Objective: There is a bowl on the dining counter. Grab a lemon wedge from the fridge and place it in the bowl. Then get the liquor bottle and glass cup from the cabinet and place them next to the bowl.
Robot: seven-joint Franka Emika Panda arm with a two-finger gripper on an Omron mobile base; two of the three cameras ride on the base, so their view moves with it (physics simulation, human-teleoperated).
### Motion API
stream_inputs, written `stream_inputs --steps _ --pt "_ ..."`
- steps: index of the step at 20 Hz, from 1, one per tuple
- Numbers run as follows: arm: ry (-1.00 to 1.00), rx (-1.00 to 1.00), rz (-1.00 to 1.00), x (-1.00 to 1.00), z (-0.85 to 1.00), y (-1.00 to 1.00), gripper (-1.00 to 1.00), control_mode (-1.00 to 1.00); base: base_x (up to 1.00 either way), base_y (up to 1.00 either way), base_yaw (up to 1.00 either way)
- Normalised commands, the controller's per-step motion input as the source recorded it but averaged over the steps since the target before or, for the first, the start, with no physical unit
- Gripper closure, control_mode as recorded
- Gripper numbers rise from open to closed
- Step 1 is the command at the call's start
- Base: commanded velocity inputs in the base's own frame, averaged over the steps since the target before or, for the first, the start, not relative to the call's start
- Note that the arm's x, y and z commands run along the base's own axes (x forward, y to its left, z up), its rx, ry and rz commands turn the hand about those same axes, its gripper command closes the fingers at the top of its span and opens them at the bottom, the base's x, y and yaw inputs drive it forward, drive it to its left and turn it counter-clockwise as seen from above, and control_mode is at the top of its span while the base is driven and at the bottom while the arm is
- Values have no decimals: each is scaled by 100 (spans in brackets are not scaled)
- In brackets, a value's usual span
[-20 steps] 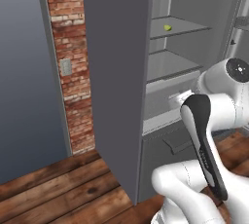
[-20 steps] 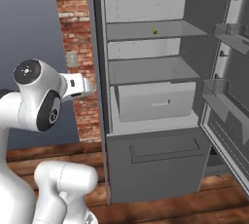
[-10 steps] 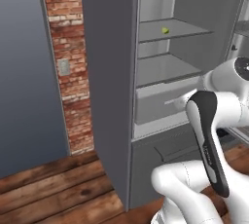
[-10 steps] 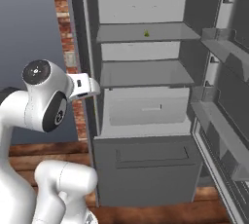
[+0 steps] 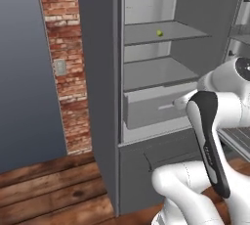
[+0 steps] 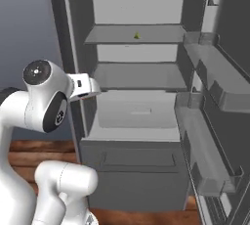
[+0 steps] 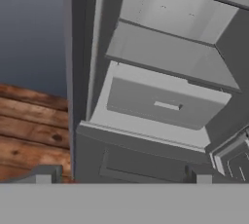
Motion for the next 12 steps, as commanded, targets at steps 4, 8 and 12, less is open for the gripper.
stream_inputs --steps 4,8,12 --pt "0 0 0 0 0 0 -100 100 36 -52 14" --pt "0 0 0 0 0 0 -100 100 54 -44 9" --pt "0 0 0 0 0 0 -100 100 68 -15 2"
